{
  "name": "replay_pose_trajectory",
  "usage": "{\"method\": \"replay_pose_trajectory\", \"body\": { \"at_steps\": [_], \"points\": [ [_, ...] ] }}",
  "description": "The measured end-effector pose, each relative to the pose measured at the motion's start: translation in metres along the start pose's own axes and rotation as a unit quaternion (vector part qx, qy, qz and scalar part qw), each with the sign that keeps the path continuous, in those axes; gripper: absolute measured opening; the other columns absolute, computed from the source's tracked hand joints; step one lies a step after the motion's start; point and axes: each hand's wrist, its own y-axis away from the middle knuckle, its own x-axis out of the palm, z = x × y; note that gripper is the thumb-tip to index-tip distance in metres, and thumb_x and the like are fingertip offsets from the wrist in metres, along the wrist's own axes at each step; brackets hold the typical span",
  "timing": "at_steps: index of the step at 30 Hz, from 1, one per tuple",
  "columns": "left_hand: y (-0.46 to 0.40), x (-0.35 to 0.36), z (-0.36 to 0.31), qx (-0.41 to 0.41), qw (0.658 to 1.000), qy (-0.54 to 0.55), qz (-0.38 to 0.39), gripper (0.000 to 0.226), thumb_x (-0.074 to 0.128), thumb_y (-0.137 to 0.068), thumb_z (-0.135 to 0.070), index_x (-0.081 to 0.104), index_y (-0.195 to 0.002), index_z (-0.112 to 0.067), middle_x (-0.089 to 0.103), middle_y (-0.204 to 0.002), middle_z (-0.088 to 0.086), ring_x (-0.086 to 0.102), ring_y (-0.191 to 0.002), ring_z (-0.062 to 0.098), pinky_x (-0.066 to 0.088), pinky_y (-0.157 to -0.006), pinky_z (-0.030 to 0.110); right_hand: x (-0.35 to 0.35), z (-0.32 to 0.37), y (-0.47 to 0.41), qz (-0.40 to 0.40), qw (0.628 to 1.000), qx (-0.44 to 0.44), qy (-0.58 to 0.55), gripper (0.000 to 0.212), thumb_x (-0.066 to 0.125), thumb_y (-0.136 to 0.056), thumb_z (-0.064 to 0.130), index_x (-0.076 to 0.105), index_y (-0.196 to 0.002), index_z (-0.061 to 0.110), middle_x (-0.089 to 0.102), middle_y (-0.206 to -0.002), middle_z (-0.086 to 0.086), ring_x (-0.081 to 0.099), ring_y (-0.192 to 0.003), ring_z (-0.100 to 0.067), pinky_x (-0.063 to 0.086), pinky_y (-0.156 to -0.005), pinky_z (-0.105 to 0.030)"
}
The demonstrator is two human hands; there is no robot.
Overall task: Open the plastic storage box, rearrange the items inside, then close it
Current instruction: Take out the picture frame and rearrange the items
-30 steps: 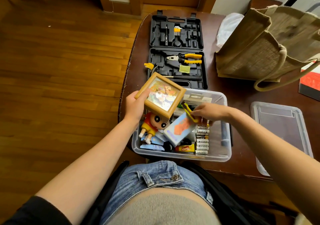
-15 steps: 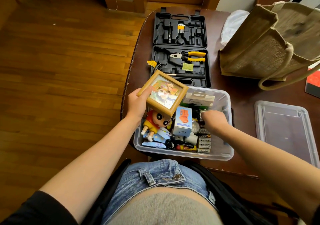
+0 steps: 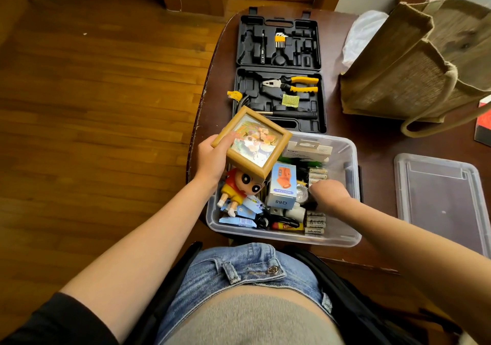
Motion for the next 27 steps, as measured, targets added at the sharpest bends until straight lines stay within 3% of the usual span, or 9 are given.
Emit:
{"method": "replay_pose_trajectory", "body": {
  "at_steps": [6, 9, 12, 14, 17, 19, 23, 25, 27],
  "points": [
    [0.000, 0.000, 0.000, -0.004, 1.000, -0.003, 0.002, 0.016, 0.064, -0.089, -0.024, 0.069, -0.097, -0.011, 0.072, -0.095, 0.007, 0.069, -0.089, 0.019, 0.055, -0.075, 0.030, -0.006, 0.002, 0.002, 0.012, 0.998, 0.042, -0.052, 0.018, 0.051, -0.087, 0.000, 0.064, -0.095, 0.008, 0.065, -0.093, -0.007, 0.062, -0.085, -0.024, 0.052, -0.070, -0.031],
    [0.000, -0.001, 0.000, -0.002, 1.000, -0.002, 0.003, 0.014, 0.064, -0.089, -0.024, 0.069, -0.094, -0.012, 0.072, -0.093, 0.006, 0.069, -0.088, 0.019, 0.055, -0.074, 0.030, -0.019, 0.002, -0.001, -0.015, 0.975, 0.067, -0.212, 0.020, 0.055, -0.090, 0.017, 0.067, -0.087, 0.001, 0.062, -0.075, -0.006, 0.056, -0.066, -0.021, 0.048, -0.058, -0.028],
    [0.000, -0.001, 0.000, 0.000, 1.000, -0.001, 0.005, 0.012, 0.064, -0.089, -0.025, 0.069, -0.092, -0.014, 0.072, -0.091, 0.005, 0.069, -0.087, 0.018, 0.055, -0.074, 0.030, -0.038, 0.008, -0.002, 0.023, 0.858, 0.113, -0.501, 0.057, 0.043, -0.094, 0.053, 0.066, -0.082, 0.002, 0.068, -0.065, -0.005, 0.063, -0.053, -0.017, 0.049, -0.048, -0.022],
    [0.000, 0.000, 0.000, -0.002, 1.000, -0.002, 0.005, 0.011, 0.064, -0.088, -0.024, 0.069, -0.091, -0.014, 0.072, -0.091, 0.005, 0.069, -0.088, 0.019, 0.055, -0.075, 0.032, -0.047, 0.017, -0.002, 0.088, 0.806, 0.126, -0.572, 0.066, 0.039, -0.086, 0.069, 0.062, -0.082, 0.007, 0.070, -0.072, -0.008, 0.065, -0.056, -0.016, 0.050, -0.049, -0.022],
    [0.000, -0.001, -0.001, -0.005, 1.000, -0.001, 0.005, 0.012, 0.065, -0.088, -0.025, 0.069, -0.091, -0.015, 0.072, -0.093, 0.006, 0.069, -0.090, 0.020, 0.055, -0.078, 0.033, -0.044, 0.031, -0.007, 0.142, 0.782, 0.125, -0.595, 0.052, 0.054, -0.083, 0.062, 0.056, -0.084, 0.010, 0.070, -0.082, -0.009, 0.064, -0.061, -0.015, 0.051, -0.055, -0.022],
    [0.001, -0.001, -0.002, -0.008, 1.000, 0.005, 0.005, 0.015, 0.064, -0.089, -0.025, 0.069, -0.095, -0.013, 0.072, -0.095, 0.007, 0.069, -0.091, 0.021, 0.055, -0.078, 0.033, -0.042, 0.035, -0.009, 0.161, 0.742, 0.140, -0.636, 0.043, 0.062, -0.083, 0.053, 0.056, -0.082, 0.010, 0.068, -0.069, -0.005, 0.058, -0.051, -0.011, 0.046, -0.049, -0.017],
    [0.001, 0.000, -0.003, -0.012, 1.000, 0.027, 0.001, 0.013, 0.063, -0.090, -0.023, 0.069, -0.095, -0.013, 0.072, -0.095, 0.007, 0.069, -0.087, 0.017, 0.056, -0.073, 0.028, -0.033, 0.021, -0.009, 0.219, 0.578, 0.156, -0.771, 0.044, 0.066, -0.080, 0.052, 0.059, -0.086, 0.009, 0.052, -0.058, 0.002, 0.042, -0.047, -0.006, 0.035, -0.041, -0.013],
    [0.001, 0.000, -0.004, -0.008, 0.999, 0.032, -0.002, 0.010, 0.063, -0.090, -0.022, 0.069, -0.092, -0.014, 0.072, -0.093, 0.005, 0.068, -0.085, 0.014, 0.055, -0.070, 0.024, -0.029, 0.016, -0.007, 0.230, 0.562, 0.149, -0.781, 0.047, 0.062, -0.079, 0.057, 0.058, -0.088, 0.011, 0.048, -0.055, 0.004, 0.039, -0.046, -0.006, 0.034, -0.040, -0.014],
    [0.000, -0.002, -0.004, -0.008, 0.999, 0.033, -0.001, 0.012, 0.063, -0.090, -0.023, 0.069, -0.093, -0.013, 0.071, -0.094, 0.006, 0.068, -0.086, 0.015, 0.055, -0.071, 0.024, -0.030, 0.011, -0.007, 0.206, 0.580, 0.150, -0.774, 0.046, 0.059, -0.079, 0.058, 0.055, -0.084, 0.013, 0.044, -0.052, 0.003, 0.035, -0.044, -0.008, 0.031, -0.041, -0.016]
  ]
}}
